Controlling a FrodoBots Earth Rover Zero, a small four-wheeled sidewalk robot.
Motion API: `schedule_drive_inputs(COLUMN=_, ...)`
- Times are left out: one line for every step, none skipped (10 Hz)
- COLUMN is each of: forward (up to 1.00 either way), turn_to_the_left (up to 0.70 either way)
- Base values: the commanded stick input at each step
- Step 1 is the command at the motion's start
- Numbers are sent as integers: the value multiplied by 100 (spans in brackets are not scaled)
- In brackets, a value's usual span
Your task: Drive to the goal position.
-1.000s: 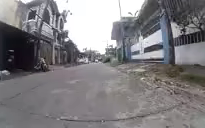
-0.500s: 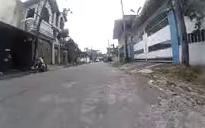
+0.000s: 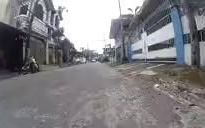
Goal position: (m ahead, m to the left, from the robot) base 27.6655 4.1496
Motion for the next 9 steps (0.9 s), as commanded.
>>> schedule_drive_inputs(forward=100, turn_to_the_left=1)
schedule_drive_inputs(forward=100, turn_to_the_left=1)
schedule_drive_inputs(forward=100, turn_to_the_left=1)
schedule_drive_inputs(forward=100, turn_to_the_left=1)
schedule_drive_inputs(forward=100, turn_to_the_left=1)
schedule_drive_inputs(forward=100, turn_to_the_left=1)
schedule_drive_inputs(forward=100, turn_to_the_left=1)
schedule_drive_inputs(forward=100, turn_to_the_left=1)
schedule_drive_inputs(forward=100, turn_to_the_left=1)
